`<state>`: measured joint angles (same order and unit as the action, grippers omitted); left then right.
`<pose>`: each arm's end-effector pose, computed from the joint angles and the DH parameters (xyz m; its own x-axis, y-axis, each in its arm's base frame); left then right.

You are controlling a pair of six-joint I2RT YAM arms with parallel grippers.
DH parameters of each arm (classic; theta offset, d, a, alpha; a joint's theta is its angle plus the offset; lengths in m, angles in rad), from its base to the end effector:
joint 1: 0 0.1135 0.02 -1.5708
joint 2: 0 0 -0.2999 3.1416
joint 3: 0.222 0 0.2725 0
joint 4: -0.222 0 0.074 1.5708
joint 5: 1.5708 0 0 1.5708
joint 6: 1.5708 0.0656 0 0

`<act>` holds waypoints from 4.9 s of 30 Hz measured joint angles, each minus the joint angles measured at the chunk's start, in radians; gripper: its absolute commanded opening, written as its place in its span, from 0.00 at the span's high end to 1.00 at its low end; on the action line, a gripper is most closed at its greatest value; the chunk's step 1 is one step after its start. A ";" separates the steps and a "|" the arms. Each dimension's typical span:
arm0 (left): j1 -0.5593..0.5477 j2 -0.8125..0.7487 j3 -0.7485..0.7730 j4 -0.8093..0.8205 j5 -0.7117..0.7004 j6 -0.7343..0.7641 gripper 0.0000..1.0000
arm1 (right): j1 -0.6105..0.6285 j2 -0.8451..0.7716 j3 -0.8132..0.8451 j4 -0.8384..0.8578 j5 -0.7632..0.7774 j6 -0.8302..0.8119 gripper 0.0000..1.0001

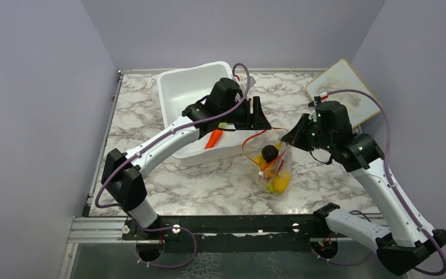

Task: Place the food in the zip-top bag and seal the zipper
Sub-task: Place the fake vegetable in the zipper food storage bag, then pick up the fake vegetable from the bin, then place the fake vegetable in the zipper food storage bag.

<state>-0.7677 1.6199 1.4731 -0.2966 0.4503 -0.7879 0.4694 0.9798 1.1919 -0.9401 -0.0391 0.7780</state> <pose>0.2871 -0.3168 0.3764 -0.8615 -0.0555 -0.5048 0.4217 0.4755 -0.7720 0.1810 0.0947 0.3843 -0.7582 0.4018 -0.5135 0.0760 0.8366 0.5425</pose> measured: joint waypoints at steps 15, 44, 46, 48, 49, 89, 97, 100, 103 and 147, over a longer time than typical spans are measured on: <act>0.133 0.022 0.032 -0.234 -0.353 0.315 0.17 | 0.000 -0.016 0.054 -0.078 0.005 -0.046 0.99; 0.227 0.342 -0.041 -0.317 -0.466 0.616 0.37 | 0.000 0.113 0.139 -0.097 0.019 -0.095 0.99; 0.227 0.349 -0.041 -0.315 -0.466 0.619 0.43 | 0.000 0.110 0.139 -0.097 0.019 -0.095 0.99; 0.227 0.352 -0.041 -0.312 -0.466 0.620 0.51 | 0.000 0.108 0.139 -0.097 0.019 -0.096 0.99; 0.227 0.353 -0.041 -0.309 -0.465 0.621 0.53 | 0.000 0.108 0.140 -0.097 0.019 -0.095 0.99; 0.227 0.032 0.163 -0.333 -0.392 0.478 0.68 | 0.000 -0.092 -0.048 -0.048 -0.104 0.056 0.99; 0.227 -0.230 -0.179 0.087 -0.145 0.297 0.68 | 0.000 -0.212 -0.190 0.084 -0.138 0.151 0.99; 0.226 -0.257 -0.285 0.253 -0.047 0.187 0.69 | 0.000 -0.287 -0.239 0.125 -0.134 0.190 0.99; 0.212 -0.257 -0.334 0.366 0.020 0.096 0.69 | 0.000 -0.348 -0.279 0.142 -0.130 0.224 0.99; -0.289 -0.307 -0.726 0.797 -0.183 0.070 0.66 | 0.000 -0.472 -0.431 0.280 -0.111 0.376 0.99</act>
<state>-1.0569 1.3128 0.7467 0.4999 0.2676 -0.7181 0.4694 0.5076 0.7609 -0.6601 -0.1497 1.1542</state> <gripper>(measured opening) 0.400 0.012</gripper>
